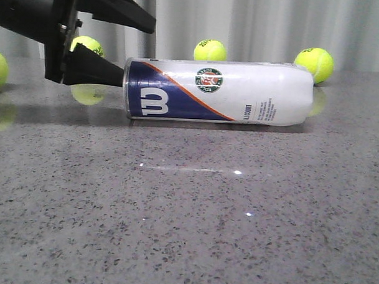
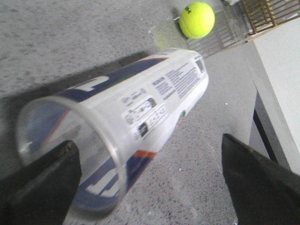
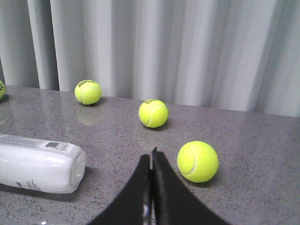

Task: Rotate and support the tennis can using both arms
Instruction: 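Reach the left gripper to the can's metal end and grasp it, then lift the can with the left gripper, tilting it upright toward the left arm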

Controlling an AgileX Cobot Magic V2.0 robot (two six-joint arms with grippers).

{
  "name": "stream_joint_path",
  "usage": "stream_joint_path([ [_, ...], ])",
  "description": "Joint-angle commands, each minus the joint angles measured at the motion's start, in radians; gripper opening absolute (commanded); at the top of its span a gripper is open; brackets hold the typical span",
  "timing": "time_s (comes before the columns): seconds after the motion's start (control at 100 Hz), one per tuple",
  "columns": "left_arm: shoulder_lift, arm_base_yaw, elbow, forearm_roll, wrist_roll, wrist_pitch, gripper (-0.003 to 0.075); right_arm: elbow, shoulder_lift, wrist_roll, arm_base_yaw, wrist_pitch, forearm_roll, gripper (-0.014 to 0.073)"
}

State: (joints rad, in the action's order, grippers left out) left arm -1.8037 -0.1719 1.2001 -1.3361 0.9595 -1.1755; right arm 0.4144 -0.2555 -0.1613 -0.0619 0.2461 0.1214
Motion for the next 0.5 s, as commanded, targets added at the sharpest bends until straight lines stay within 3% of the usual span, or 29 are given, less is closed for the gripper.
stream_joint_path([
  [0.0,0.023,-0.030,0.042,-0.090,0.008,-0.048,0.0585,0.026,-0.009,0.000,0.008,-0.076,0.005,-0.0068],
  [0.08,0.009,-0.044,0.045,-0.116,0.008,-0.048,0.0579,0.026,-0.009,0.000,0.008,-0.076,0.005,-0.0068],
  [0.15,0.003,-0.055,0.045,-0.133,0.008,-0.050,0.0530,0.026,-0.009,0.000,0.008,-0.076,0.005,-0.0068],
  [0.22,0.003,-0.064,0.045,-0.135,0.008,-0.050,0.0421,0.026,-0.009,0.000,0.008,-0.076,0.005,-0.0068],
  [0.42,0.003,-0.073,0.045,-0.139,0.030,-0.058,-0.0021,0.026,-0.009,0.000,0.008,-0.076,0.005,-0.0068],
  [0.49,0.003,-0.073,0.045,-0.141,0.049,-0.073,-0.0021,0.026,-0.009,0.000,0.008,-0.076,0.005,-0.0068],
])
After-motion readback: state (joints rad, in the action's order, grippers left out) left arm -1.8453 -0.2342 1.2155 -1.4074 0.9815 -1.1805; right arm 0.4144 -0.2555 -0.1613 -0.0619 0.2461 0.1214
